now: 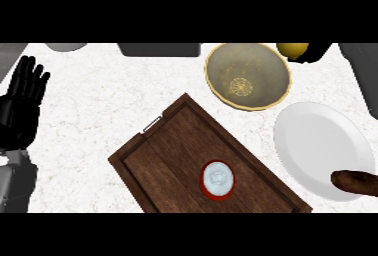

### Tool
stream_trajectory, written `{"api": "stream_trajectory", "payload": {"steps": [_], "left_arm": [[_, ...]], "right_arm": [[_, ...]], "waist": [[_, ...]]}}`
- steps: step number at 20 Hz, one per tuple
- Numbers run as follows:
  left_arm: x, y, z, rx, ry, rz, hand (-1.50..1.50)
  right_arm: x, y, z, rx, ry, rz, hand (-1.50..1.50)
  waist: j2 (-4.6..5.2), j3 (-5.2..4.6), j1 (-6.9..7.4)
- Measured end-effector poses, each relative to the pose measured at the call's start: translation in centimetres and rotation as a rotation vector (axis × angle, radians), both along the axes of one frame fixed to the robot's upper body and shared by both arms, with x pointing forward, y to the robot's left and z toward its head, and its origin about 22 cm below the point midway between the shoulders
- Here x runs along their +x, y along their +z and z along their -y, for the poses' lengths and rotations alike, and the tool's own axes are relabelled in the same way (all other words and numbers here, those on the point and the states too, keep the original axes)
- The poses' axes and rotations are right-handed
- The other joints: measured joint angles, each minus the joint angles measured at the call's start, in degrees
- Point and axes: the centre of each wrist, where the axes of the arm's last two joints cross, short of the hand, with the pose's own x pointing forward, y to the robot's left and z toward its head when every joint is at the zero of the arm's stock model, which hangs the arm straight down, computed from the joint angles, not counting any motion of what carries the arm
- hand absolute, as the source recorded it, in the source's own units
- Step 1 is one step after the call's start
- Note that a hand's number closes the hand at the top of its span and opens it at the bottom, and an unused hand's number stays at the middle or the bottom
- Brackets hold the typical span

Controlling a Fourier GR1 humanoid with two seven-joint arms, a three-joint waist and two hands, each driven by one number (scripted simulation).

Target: Pick the lemon from the plate and place it in the bowl

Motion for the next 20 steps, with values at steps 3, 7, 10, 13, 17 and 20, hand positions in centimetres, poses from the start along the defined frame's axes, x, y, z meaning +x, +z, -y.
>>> {"api": "stream_trajectory", "payload": {"steps": [3,7,10,13,17,20], "left_arm": [[0.0,0.0,-0.1,0.005,0.001,0.005,0.00],[0.3,0.3,0.0,0.005,0.000,0.013,0.00],[0.1,0.8,0.2,0.007,-0.010,0.012,0.00],[0.2,0.5,0.0,0.008,-0.015,0.009,0.00],[0.6,0.7,0.5,0.002,-0.020,0.011,0.00],[0.7,0.5,0.6,0.003,-0.021,0.014,0.00]], "right_arm": [[0.0,-2.5,-1.2,-0.036,-0.022,-0.014,1.50],[-0.1,-5.8,-2.4,-0.024,-0.101,-0.082,-1.50],[-0.4,-8.0,-2.6,0.035,-0.129,-0.147,-1.50],[-0.7,-10.0,-3.4,0.146,-0.128,-0.200,-1.50],[-0.7,-10.2,-3.5,0.319,-0.144,-0.196,-1.50],[-0.6,-9.5,-2.8,0.446,-0.194,-0.134,-1.50]], "waist": [[0.13,0.01,0.13],[0.37,0.02,0.49],[0.47,0.05,0.86],[0.65,0.06,1.00],[0.69,0.08,1.03],[0.82,0.09,1.24]]}}
